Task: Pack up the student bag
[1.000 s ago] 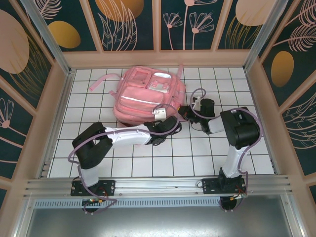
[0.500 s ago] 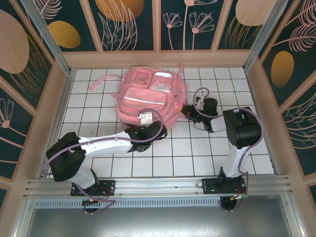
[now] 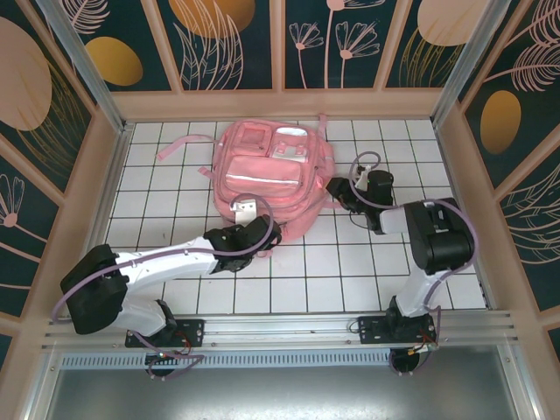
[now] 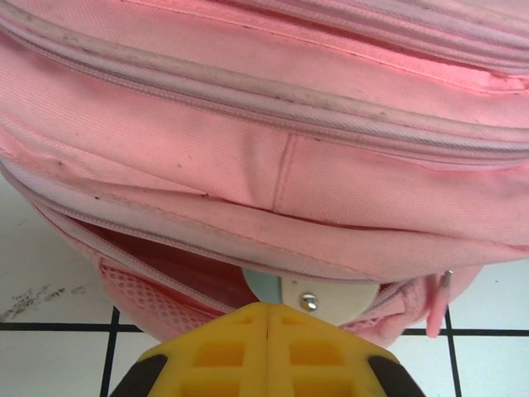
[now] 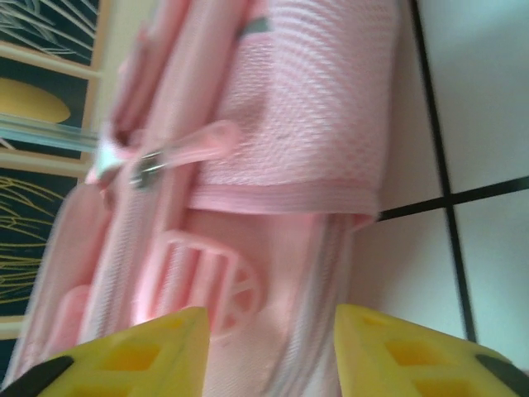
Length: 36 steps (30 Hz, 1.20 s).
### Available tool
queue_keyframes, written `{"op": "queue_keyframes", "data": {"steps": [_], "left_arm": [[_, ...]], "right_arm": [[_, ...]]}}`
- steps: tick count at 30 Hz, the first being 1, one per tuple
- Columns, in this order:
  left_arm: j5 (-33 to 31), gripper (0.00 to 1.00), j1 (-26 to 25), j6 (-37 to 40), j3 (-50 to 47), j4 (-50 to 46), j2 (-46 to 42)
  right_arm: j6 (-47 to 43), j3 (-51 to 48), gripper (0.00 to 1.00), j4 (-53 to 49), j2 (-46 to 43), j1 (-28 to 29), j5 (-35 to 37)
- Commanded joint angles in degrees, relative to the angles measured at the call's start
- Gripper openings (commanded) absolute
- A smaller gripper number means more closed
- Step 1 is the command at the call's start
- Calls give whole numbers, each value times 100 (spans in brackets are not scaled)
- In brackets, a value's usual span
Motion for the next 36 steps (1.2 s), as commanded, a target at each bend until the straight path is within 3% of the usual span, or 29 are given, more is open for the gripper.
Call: {"op": "queue_keyframes", "data": {"steps": [1,9,17,21,26,31,33,36], "left_arm": [[643,0,185,434,-256,488,-54],[785,0,511,407,-516,1233,370],[748,0,869,362,-366,2377,952],[716,14,869,348,-376,2414,806],[714,25,869,241,-836,2193,-82],[895,31,869,88,-1278,2212,-852],[928,40,881,3,-1379,2314,-972],[1149,40,957,-93,-1433,2611,-906]], "right_arm": [[-417,-283,45,-224,-728,272,303],[-757,-1051,45,-441,-1811,1395,755],[-898,-1499,43,-424,-2164,2021,939],[-1173,-1557,44,-492,-2227,2417,1176],[-1629,-1482,48,-507,-2115,2815,1637],[-2146,-1197,48,-612,-1834,2947,1913],[-2367,-1047,47,-661,-1688,3009,2027],[-2583,-806,47,-866,-1394,3054,2148]]}}
